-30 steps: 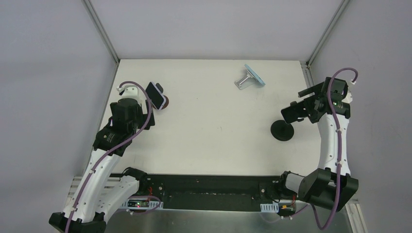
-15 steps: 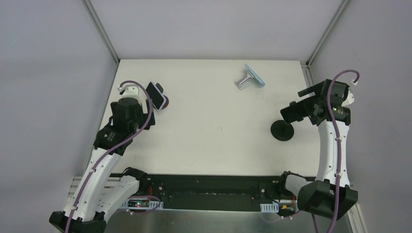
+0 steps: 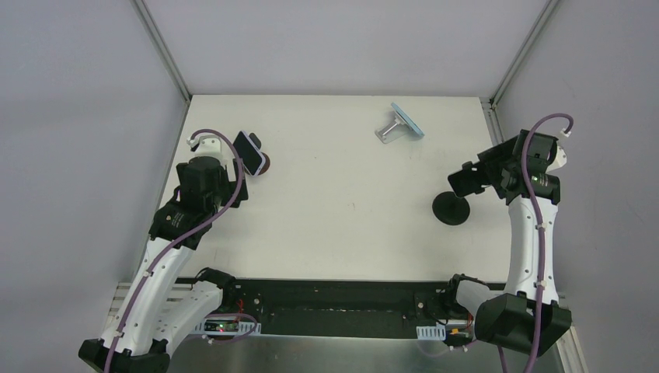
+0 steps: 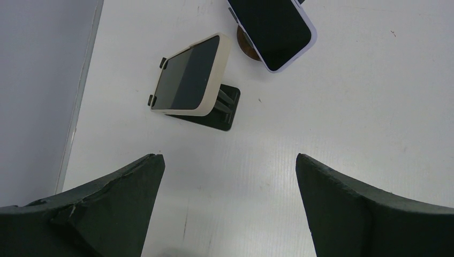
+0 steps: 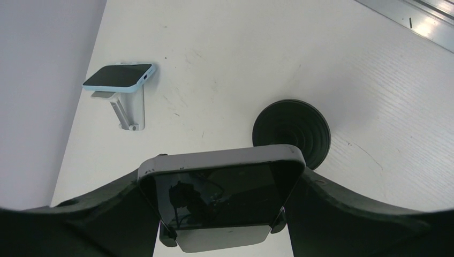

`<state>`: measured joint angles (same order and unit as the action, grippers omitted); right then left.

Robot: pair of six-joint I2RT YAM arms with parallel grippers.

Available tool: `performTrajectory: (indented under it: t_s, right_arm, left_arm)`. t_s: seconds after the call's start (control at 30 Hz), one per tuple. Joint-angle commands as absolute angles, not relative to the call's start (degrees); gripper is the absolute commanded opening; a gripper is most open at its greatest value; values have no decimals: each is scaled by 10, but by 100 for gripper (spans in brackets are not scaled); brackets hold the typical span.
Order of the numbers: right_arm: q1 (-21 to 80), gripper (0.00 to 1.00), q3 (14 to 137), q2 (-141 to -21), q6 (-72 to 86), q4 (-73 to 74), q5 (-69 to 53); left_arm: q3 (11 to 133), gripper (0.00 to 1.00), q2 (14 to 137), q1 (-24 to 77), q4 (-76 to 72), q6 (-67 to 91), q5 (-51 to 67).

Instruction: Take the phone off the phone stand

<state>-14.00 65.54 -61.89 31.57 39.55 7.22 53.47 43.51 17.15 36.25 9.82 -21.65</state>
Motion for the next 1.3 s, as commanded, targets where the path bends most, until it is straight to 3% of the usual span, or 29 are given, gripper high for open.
performTrajectory:
  t_s: [0.0,0.17,0.63,1.03,1.27]
  right_arm:
    - [-135,44,655,-618,296,363,46]
    - [-124,0,695,-627,268,370,6]
    - [83,0,767,-624,232,357,6]
    - [277,0,815,-679,159,307,-227]
    - [309,0,772,-655,166,210,-344]
  left_arm:
    - [531,100,431,169,350,95,-231]
    - [538,100,433,169,348,114,-254]
    - [571,100,406,169,316,144,-143]
    - [458,97,383,189,17,162,241]
    - [414,92,391,330,-51,91,292]
